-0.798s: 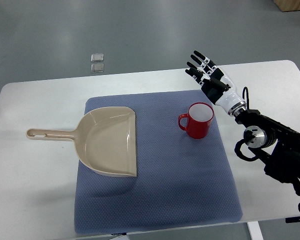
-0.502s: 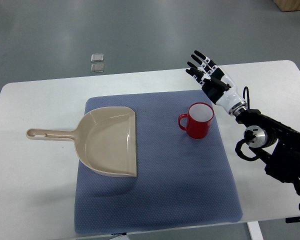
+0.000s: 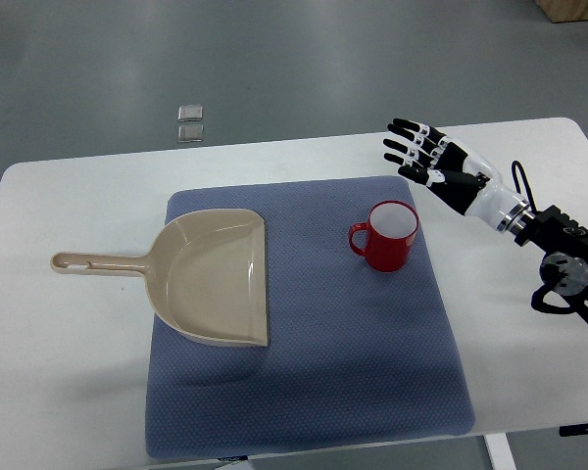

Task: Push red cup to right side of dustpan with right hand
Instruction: 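Lower the right hand and bring its fingers against the red mug's side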

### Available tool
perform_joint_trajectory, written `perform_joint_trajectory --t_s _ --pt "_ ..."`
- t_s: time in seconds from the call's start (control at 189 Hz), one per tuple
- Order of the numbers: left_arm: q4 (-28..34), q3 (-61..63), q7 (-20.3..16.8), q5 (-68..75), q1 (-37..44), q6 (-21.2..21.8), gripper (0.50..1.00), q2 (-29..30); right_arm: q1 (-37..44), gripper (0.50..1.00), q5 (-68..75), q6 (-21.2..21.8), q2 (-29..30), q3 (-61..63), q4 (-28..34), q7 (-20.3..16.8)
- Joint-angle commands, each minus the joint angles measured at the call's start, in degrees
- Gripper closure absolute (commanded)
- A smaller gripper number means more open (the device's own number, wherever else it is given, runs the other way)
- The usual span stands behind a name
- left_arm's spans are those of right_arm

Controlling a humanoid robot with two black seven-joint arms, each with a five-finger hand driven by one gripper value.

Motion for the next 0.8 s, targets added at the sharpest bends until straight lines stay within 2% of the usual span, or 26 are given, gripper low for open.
perform_joint_trajectory --t_s 0.0,0.407,0.793 --pt "-0.3 0.0 0.0 0.0 0.0 0.0 0.5 0.0 -1.1 0.566 -5.5 0.0 -1.4 0.1 0.2 2.5" --pt "-0.4 0.0 0.0 0.0 0.0 0.0 0.5 0.0 -4.1 0.566 -14.5 0.0 -1.1 0.0 0.4 2.5" --pt "-0.4 -0.1 0.0 0.0 0.0 0.0 0.5 0.0 -5.1 0.568 -14.5 -5.3 -0.5 0.0 0.0 2.5"
